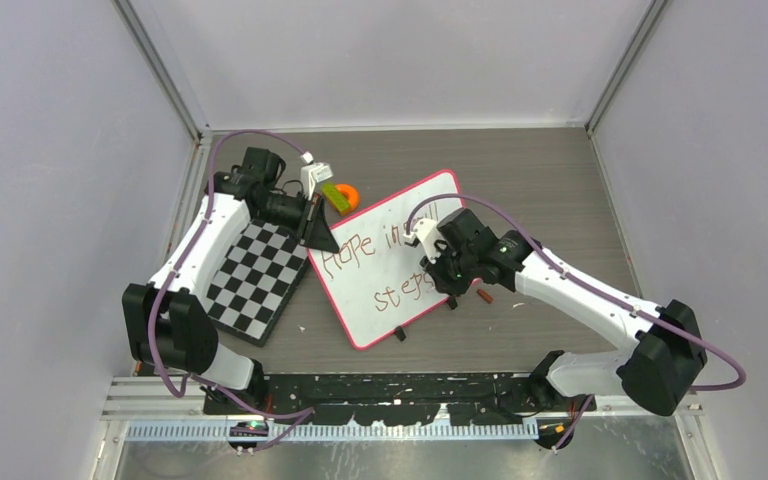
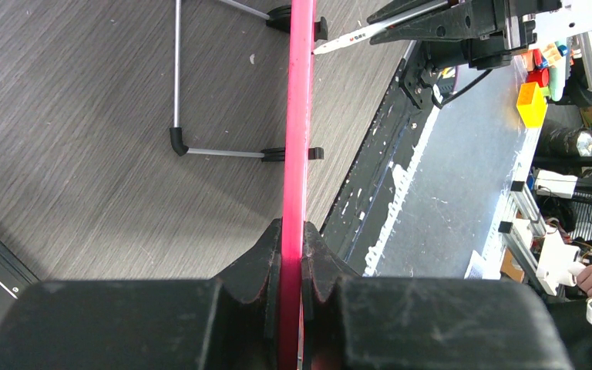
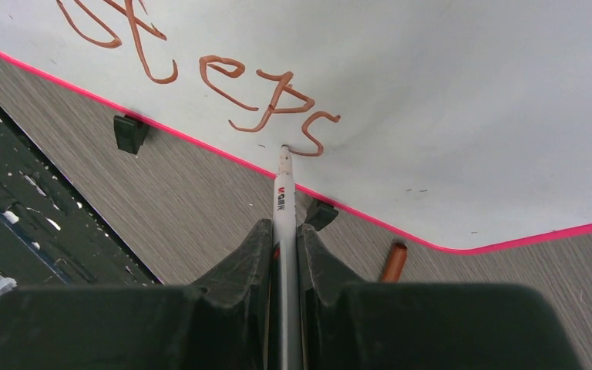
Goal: Write a sentence on the whiteboard
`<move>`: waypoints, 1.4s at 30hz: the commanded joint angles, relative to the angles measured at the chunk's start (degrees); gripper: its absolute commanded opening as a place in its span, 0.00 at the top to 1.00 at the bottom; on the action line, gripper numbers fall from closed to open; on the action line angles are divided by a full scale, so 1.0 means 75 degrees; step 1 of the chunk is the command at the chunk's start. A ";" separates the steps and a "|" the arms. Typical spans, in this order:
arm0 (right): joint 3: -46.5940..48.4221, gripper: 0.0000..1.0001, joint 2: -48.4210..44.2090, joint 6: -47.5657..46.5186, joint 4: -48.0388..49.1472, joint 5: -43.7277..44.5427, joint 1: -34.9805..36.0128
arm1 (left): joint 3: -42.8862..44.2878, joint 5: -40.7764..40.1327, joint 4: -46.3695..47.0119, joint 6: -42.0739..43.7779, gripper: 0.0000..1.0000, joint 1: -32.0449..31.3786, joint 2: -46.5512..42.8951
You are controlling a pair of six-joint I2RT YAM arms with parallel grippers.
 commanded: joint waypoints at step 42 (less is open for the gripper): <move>0.1857 1.00 -0.0976 0.0232 -0.1308 -0.2199 -0.1403 | 0.1667 -0.1148 -0.0910 0.0837 0.42 0.0002 -0.0241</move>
